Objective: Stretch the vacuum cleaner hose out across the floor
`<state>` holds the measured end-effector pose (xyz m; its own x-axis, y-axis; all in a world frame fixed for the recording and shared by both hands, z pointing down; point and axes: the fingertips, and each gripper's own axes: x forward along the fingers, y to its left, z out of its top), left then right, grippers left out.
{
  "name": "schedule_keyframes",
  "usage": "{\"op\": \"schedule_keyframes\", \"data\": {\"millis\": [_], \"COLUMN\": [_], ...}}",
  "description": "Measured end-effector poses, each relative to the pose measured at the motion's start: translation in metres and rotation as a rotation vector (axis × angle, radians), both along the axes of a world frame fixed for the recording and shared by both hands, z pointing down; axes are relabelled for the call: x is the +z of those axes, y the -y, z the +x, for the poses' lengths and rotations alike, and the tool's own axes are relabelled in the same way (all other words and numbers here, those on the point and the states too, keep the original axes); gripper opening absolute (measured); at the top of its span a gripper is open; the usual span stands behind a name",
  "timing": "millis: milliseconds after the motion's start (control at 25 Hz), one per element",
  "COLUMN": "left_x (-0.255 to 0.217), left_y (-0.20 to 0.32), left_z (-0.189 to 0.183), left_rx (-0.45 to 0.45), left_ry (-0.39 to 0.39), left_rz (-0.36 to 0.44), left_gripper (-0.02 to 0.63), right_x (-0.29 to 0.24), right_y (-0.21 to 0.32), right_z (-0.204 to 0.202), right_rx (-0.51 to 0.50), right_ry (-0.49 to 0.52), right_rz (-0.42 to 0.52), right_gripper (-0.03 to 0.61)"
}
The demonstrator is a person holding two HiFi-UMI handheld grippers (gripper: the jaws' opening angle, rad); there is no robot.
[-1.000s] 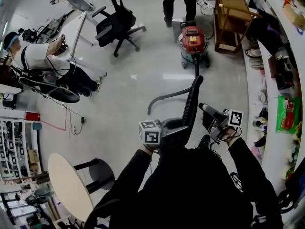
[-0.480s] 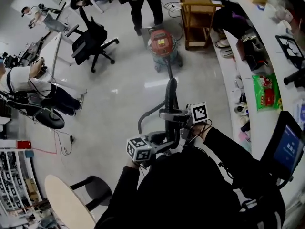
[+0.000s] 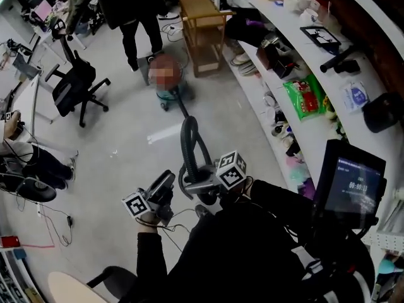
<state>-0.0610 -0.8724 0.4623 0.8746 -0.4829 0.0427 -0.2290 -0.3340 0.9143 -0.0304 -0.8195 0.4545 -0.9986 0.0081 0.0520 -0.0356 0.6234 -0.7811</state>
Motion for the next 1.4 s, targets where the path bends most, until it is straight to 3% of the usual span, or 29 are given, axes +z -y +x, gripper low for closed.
{"op": "schedule_keyframes", "data": {"millis": [120, 240, 320, 440, 560, 760, 880, 1000, 1240, 1400], "left_x": [-0.017, -0.018, -0.02, -0.033, -0.041, -0.047, -0.044, -0.033, -0.032, -0.032], "left_y": [-0.015, -0.033, -0.037, -0.047, -0.063, -0.107, -0.138, -0.166, -0.189, -0.208], "left_z": [0.037, 0.068, 0.078, 0.093, 0.109, 0.15, 0.175, 0.192, 0.19, 0.184], "left_rx": [0.108, 0.213, 0.235, 0.221, 0.168, 0.097, 0.078, 0.074, 0.035, 0.075], "left_ry": [-0.116, -0.102, -0.103, -0.106, -0.089, 0.036, 0.14, 0.204, 0.217, 0.254], "left_rz": [-0.04, -0.057, -0.056, -0.033, -0.023, 0.096, 0.171, 0.176, 0.198, 0.249], "left_gripper": [0.339, 0.353, 0.353, 0.346, 0.278, 0.252, 0.24, 0.223, 0.219, 0.218], "right_x": [0.004, 0.012, 0.015, 0.008, 0.003, 0.02, 0.029, 0.022, 0.014, 0.003], "right_y": [-0.041, -0.083, -0.101, -0.11, -0.128, -0.173, -0.196, -0.207, -0.215, -0.209], "right_z": [-0.012, -0.022, -0.024, -0.012, 0.01, 0.067, 0.099, 0.119, 0.137, 0.146], "right_rx": [-0.016, -0.085, -0.116, -0.092, -0.133, -0.272, -0.326, -0.301, -0.284, -0.21], "right_ry": [-0.064, -0.14, -0.179, -0.179, -0.177, -0.212, -0.2, -0.143, -0.091, -0.017], "right_rz": [0.071, 0.158, 0.222, 0.291, 0.369, 0.477, 0.475, 0.428, 0.349, 0.199], "right_gripper": [0.184, 0.184, 0.186, 0.184, 0.186, 0.186, 0.189, 0.216, 0.264, 0.271]}}
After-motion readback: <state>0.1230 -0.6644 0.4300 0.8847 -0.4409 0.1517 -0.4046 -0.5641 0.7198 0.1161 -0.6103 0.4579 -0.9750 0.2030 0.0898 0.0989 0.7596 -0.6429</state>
